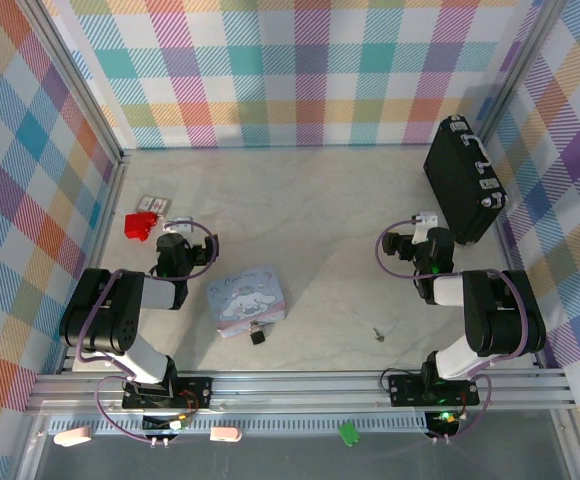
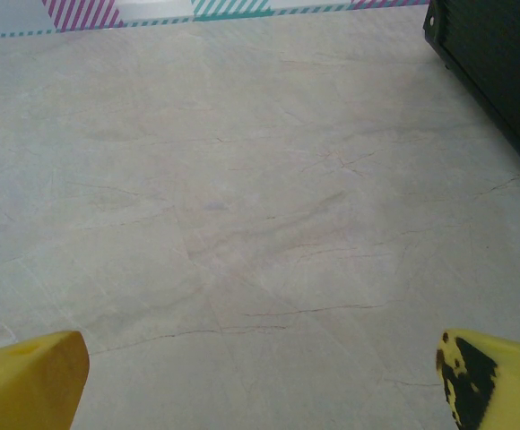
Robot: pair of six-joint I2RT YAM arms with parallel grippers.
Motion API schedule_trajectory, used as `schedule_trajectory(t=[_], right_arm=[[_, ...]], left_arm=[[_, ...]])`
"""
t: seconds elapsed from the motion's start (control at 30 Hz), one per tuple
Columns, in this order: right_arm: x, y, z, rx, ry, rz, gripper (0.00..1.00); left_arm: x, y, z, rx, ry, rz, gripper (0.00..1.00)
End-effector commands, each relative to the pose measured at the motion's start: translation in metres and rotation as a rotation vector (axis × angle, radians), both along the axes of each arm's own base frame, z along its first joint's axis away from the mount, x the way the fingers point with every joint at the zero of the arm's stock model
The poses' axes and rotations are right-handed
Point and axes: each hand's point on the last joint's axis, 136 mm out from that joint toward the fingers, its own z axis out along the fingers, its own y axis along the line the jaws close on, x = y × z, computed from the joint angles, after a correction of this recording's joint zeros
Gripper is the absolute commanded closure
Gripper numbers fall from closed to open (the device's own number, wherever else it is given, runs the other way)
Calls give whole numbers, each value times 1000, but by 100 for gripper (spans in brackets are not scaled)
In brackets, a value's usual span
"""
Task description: Unlock the padlock with the key
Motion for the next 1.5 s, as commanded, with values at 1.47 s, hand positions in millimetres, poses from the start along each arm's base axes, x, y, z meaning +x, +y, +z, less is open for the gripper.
schedule_trajectory(t=[1.47], right_arm=[[-74, 1, 192, 525, 13, -231, 1]], left_arm=[[-112, 43, 192, -527, -162, 474, 0]])
